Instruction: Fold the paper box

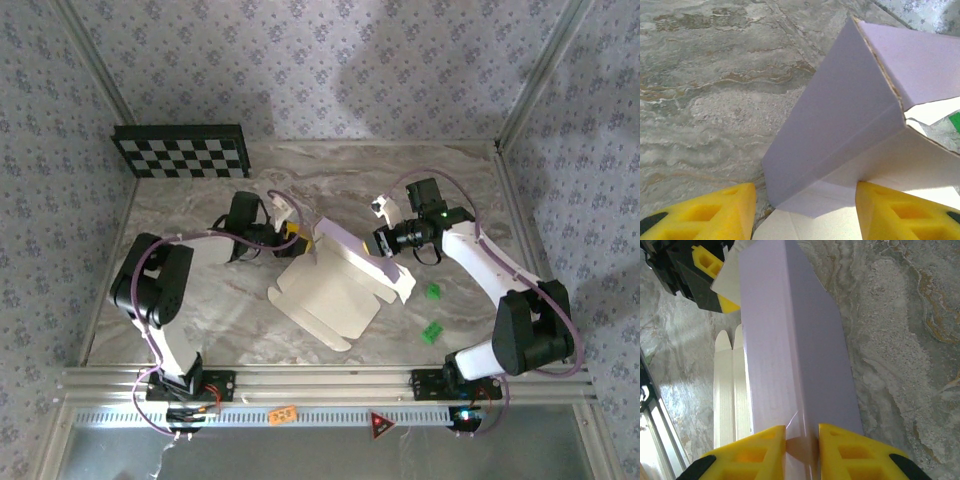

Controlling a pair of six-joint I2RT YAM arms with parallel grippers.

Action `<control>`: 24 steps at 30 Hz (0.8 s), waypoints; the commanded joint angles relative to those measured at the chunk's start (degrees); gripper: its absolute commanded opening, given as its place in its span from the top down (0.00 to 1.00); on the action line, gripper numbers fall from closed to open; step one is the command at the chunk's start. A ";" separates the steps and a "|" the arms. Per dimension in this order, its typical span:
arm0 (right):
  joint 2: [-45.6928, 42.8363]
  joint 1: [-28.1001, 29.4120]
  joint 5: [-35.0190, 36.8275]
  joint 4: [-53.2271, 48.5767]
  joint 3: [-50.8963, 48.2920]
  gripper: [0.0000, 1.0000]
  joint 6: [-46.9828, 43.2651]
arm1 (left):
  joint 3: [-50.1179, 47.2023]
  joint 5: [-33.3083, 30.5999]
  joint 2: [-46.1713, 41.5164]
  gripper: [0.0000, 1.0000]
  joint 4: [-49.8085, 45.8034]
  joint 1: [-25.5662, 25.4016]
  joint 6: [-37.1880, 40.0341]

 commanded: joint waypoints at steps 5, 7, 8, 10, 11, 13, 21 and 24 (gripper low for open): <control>1.78 -0.42 -0.45 -2.29 0.68 0.77 -1.16 | 0.75 2.54 2.97 0.46 4.20 -2.25 2.17; 1.77 -0.38 -0.44 -2.29 0.68 0.77 -1.16 | 1.12 2.56 3.50 0.49 4.36 -2.55 2.15; 1.82 -0.51 -0.55 -2.24 0.68 0.77 -1.16 | 1.37 2.63 3.75 0.50 4.43 -2.77 2.24; 1.92 -0.53 -0.67 -2.28 0.68 0.77 -1.16 | 1.76 2.56 4.22 0.53 4.49 -3.15 2.26; 1.95 -0.50 -0.81 -2.28 0.68 0.77 -1.16 | 2.07 2.47 4.44 0.53 4.43 -3.35 2.25; 2.09 -0.57 -0.90 -2.29 0.70 0.77 -1.16 | 2.60 1.93 4.89 0.56 4.23 -3.68 2.21; 1.97 -0.77 -1.60 -2.27 0.94 0.78 -0.94 | 2.91 -0.48 5.42 0.75 4.95 -4.88 2.08; 1.73 -0.73 -1.81 -2.28 0.96 0.78 -0.90 | 2.49 -2.68 5.38 0.81 6.06 -5.38 1.35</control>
